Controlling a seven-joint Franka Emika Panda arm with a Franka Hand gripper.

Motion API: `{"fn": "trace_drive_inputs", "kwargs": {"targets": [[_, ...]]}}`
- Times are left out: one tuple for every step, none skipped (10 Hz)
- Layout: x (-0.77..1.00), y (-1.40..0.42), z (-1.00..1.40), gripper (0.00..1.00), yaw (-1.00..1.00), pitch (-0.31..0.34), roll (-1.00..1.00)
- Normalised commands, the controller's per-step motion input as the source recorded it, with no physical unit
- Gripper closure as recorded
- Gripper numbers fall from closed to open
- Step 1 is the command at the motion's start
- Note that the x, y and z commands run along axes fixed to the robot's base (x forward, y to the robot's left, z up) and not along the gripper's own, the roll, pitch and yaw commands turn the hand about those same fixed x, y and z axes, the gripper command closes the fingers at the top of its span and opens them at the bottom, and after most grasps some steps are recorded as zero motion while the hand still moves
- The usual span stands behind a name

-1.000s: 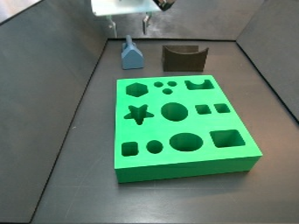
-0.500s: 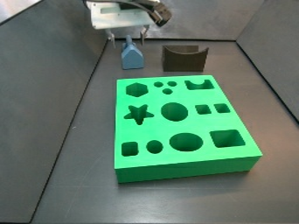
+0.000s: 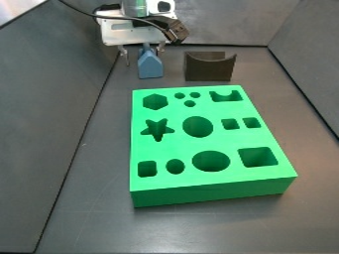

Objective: Pick up the 3 prong object. Move up. Place the 3 prong object on the fixture. Regrasp the 3 prong object. Move to above the board. Insert the 3 prong object.
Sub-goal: Pick up the 3 prong object.

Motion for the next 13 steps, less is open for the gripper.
{"fn": "trace_drive_inputs", "kwargs": {"targets": [[0.00,0.01,-0.87,0.00,-0.11,-0.190,-0.02],[0.00,0.00,-0.73,0.00,-0.21,-0.253,-0.03],[0.10,-0.08,-0.60,0.00,-0.29,-0.316,-0.06],[0.00,-0.09,0.00,0.00,0.00,0.000,0.08],[0.00,0.00,0.00,0.00,0.00,0.010,0.00],[0.00,0.00,0.00,0.00,0.00,0.000,0.00],[0.00,0.00,0.00,1.00,0.00,0.000,0.00],[0.00,0.00,0.00,1.00,0.00,0.000,0.00],[0.00,0.00,0.00,1.00,0.00,0.000,0.00],[0.00,0.00,0.00,1.00,0.00,0.000,0.00],[0.00,0.00,0.00,1.00,0.00,0.000,0.00],[0.00,0.00,0.00,1.00,0.00,0.000,0.00],[0.00,0.00,0.00,1.00,0.00,0.000,0.00]]}}
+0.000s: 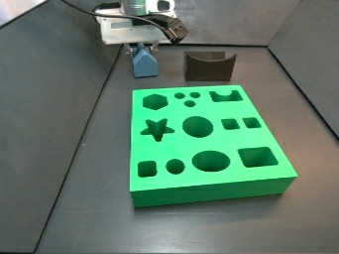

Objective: Pick up the 3 prong object. Move up. Place the 3 prong object on the fixture. Regrasp the 3 prong object. Move to above the board. Insert the 3 prong object.
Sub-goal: Pick up the 3 prong object, then move up, then place the 3 prong object on the fixture.

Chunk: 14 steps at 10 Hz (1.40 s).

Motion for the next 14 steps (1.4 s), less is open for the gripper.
{"fn": "trace_drive_inputs", "kwargs": {"targets": [[0.00,0.00,0.00,1.00,0.00,0.000,0.00],[0.00,0.00,0.00,1.00,0.00,0.000,0.00],[0.00,0.00,0.00,1.00,0.00,0.000,0.00],[0.00,0.00,0.00,1.00,0.00,0.000,0.00],[0.00,0.00,0.83,1.00,0.00,0.000,0.00],[0.03,-0.06,0.83,1.00,-0.03,-0.023,0.00],[0.01,-0.05,0.68,1.00,-0.03,-0.006,0.02],[0.00,-0.03,0.59,1.00,-0.03,0.004,0.04],[-0.01,-0.01,0.42,1.00,-0.03,0.038,0.06],[-0.01,0.00,0.26,1.00,-0.03,0.058,0.08],[0.00,0.00,1.00,1.00,0.00,0.000,0.00],[0.01,0.00,1.00,1.00,0.02,-0.001,0.01],[0.00,0.00,1.00,1.00,0.01,0.023,0.02],[-0.01,0.00,1.00,1.00,0.00,0.043,0.03]]}}
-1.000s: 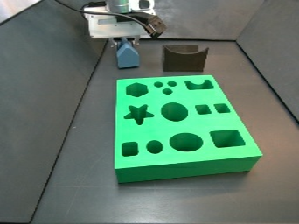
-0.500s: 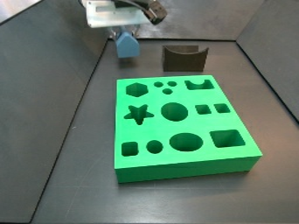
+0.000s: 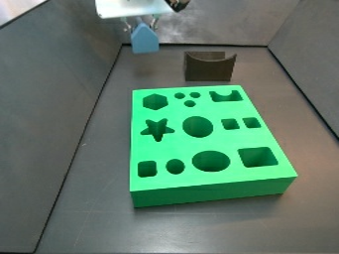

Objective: Pick up the 3 prong object. Move up. Place the 3 prong object on the fixture. Regrasp the 3 prong object. Move to above the board. Insert the 3 prong object.
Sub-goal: Place the 3 prong object on the fixture.

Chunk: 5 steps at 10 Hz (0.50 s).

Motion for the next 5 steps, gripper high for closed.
{"fn": "trace_drive_inputs", "kwargs": {"targets": [[-0.02,0.01,1.00,1.00,-0.01,0.050,0.05],[-0.02,0.01,1.00,1.00,-0.01,0.055,0.07],[-0.03,0.01,1.00,1.00,-0.01,0.061,0.09],[-0.03,0.01,1.00,1.00,0.00,0.067,0.10],[-0.04,0.00,1.00,1.00,0.01,0.070,0.11]]}}
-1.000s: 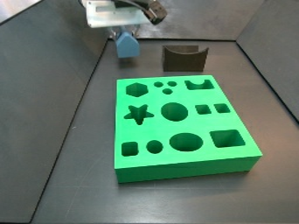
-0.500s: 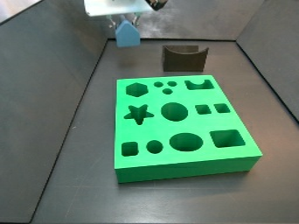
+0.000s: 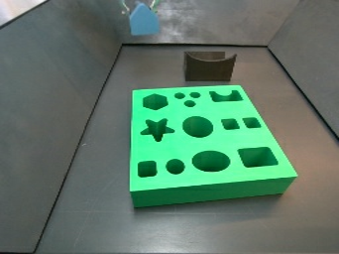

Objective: Pick up the 3 prong object. Move up. Place the 3 prong object on the fixture. Regrasp the 3 prong object. Move to above the board. Insert the 3 prong object.
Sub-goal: Place the 3 prong object on the fixture.

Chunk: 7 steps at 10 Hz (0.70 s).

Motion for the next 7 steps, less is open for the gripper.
{"fn": "trace_drive_inputs", "kwargs": {"targets": [[-0.03,0.00,0.97,1.00,0.02,0.072,0.12],[-0.03,0.00,0.85,1.00,0.02,0.073,0.12],[-0.02,0.00,0.73,1.00,0.03,0.077,0.12],[-0.02,0.00,0.60,1.00,0.03,0.081,0.12],[-0.01,0.00,0.43,1.00,0.03,0.089,0.11],[-0.01,0.00,0.30,1.00,0.03,0.091,0.11],[1.00,-0.60,0.03,1.00,-0.96,-0.245,-0.37]]}}
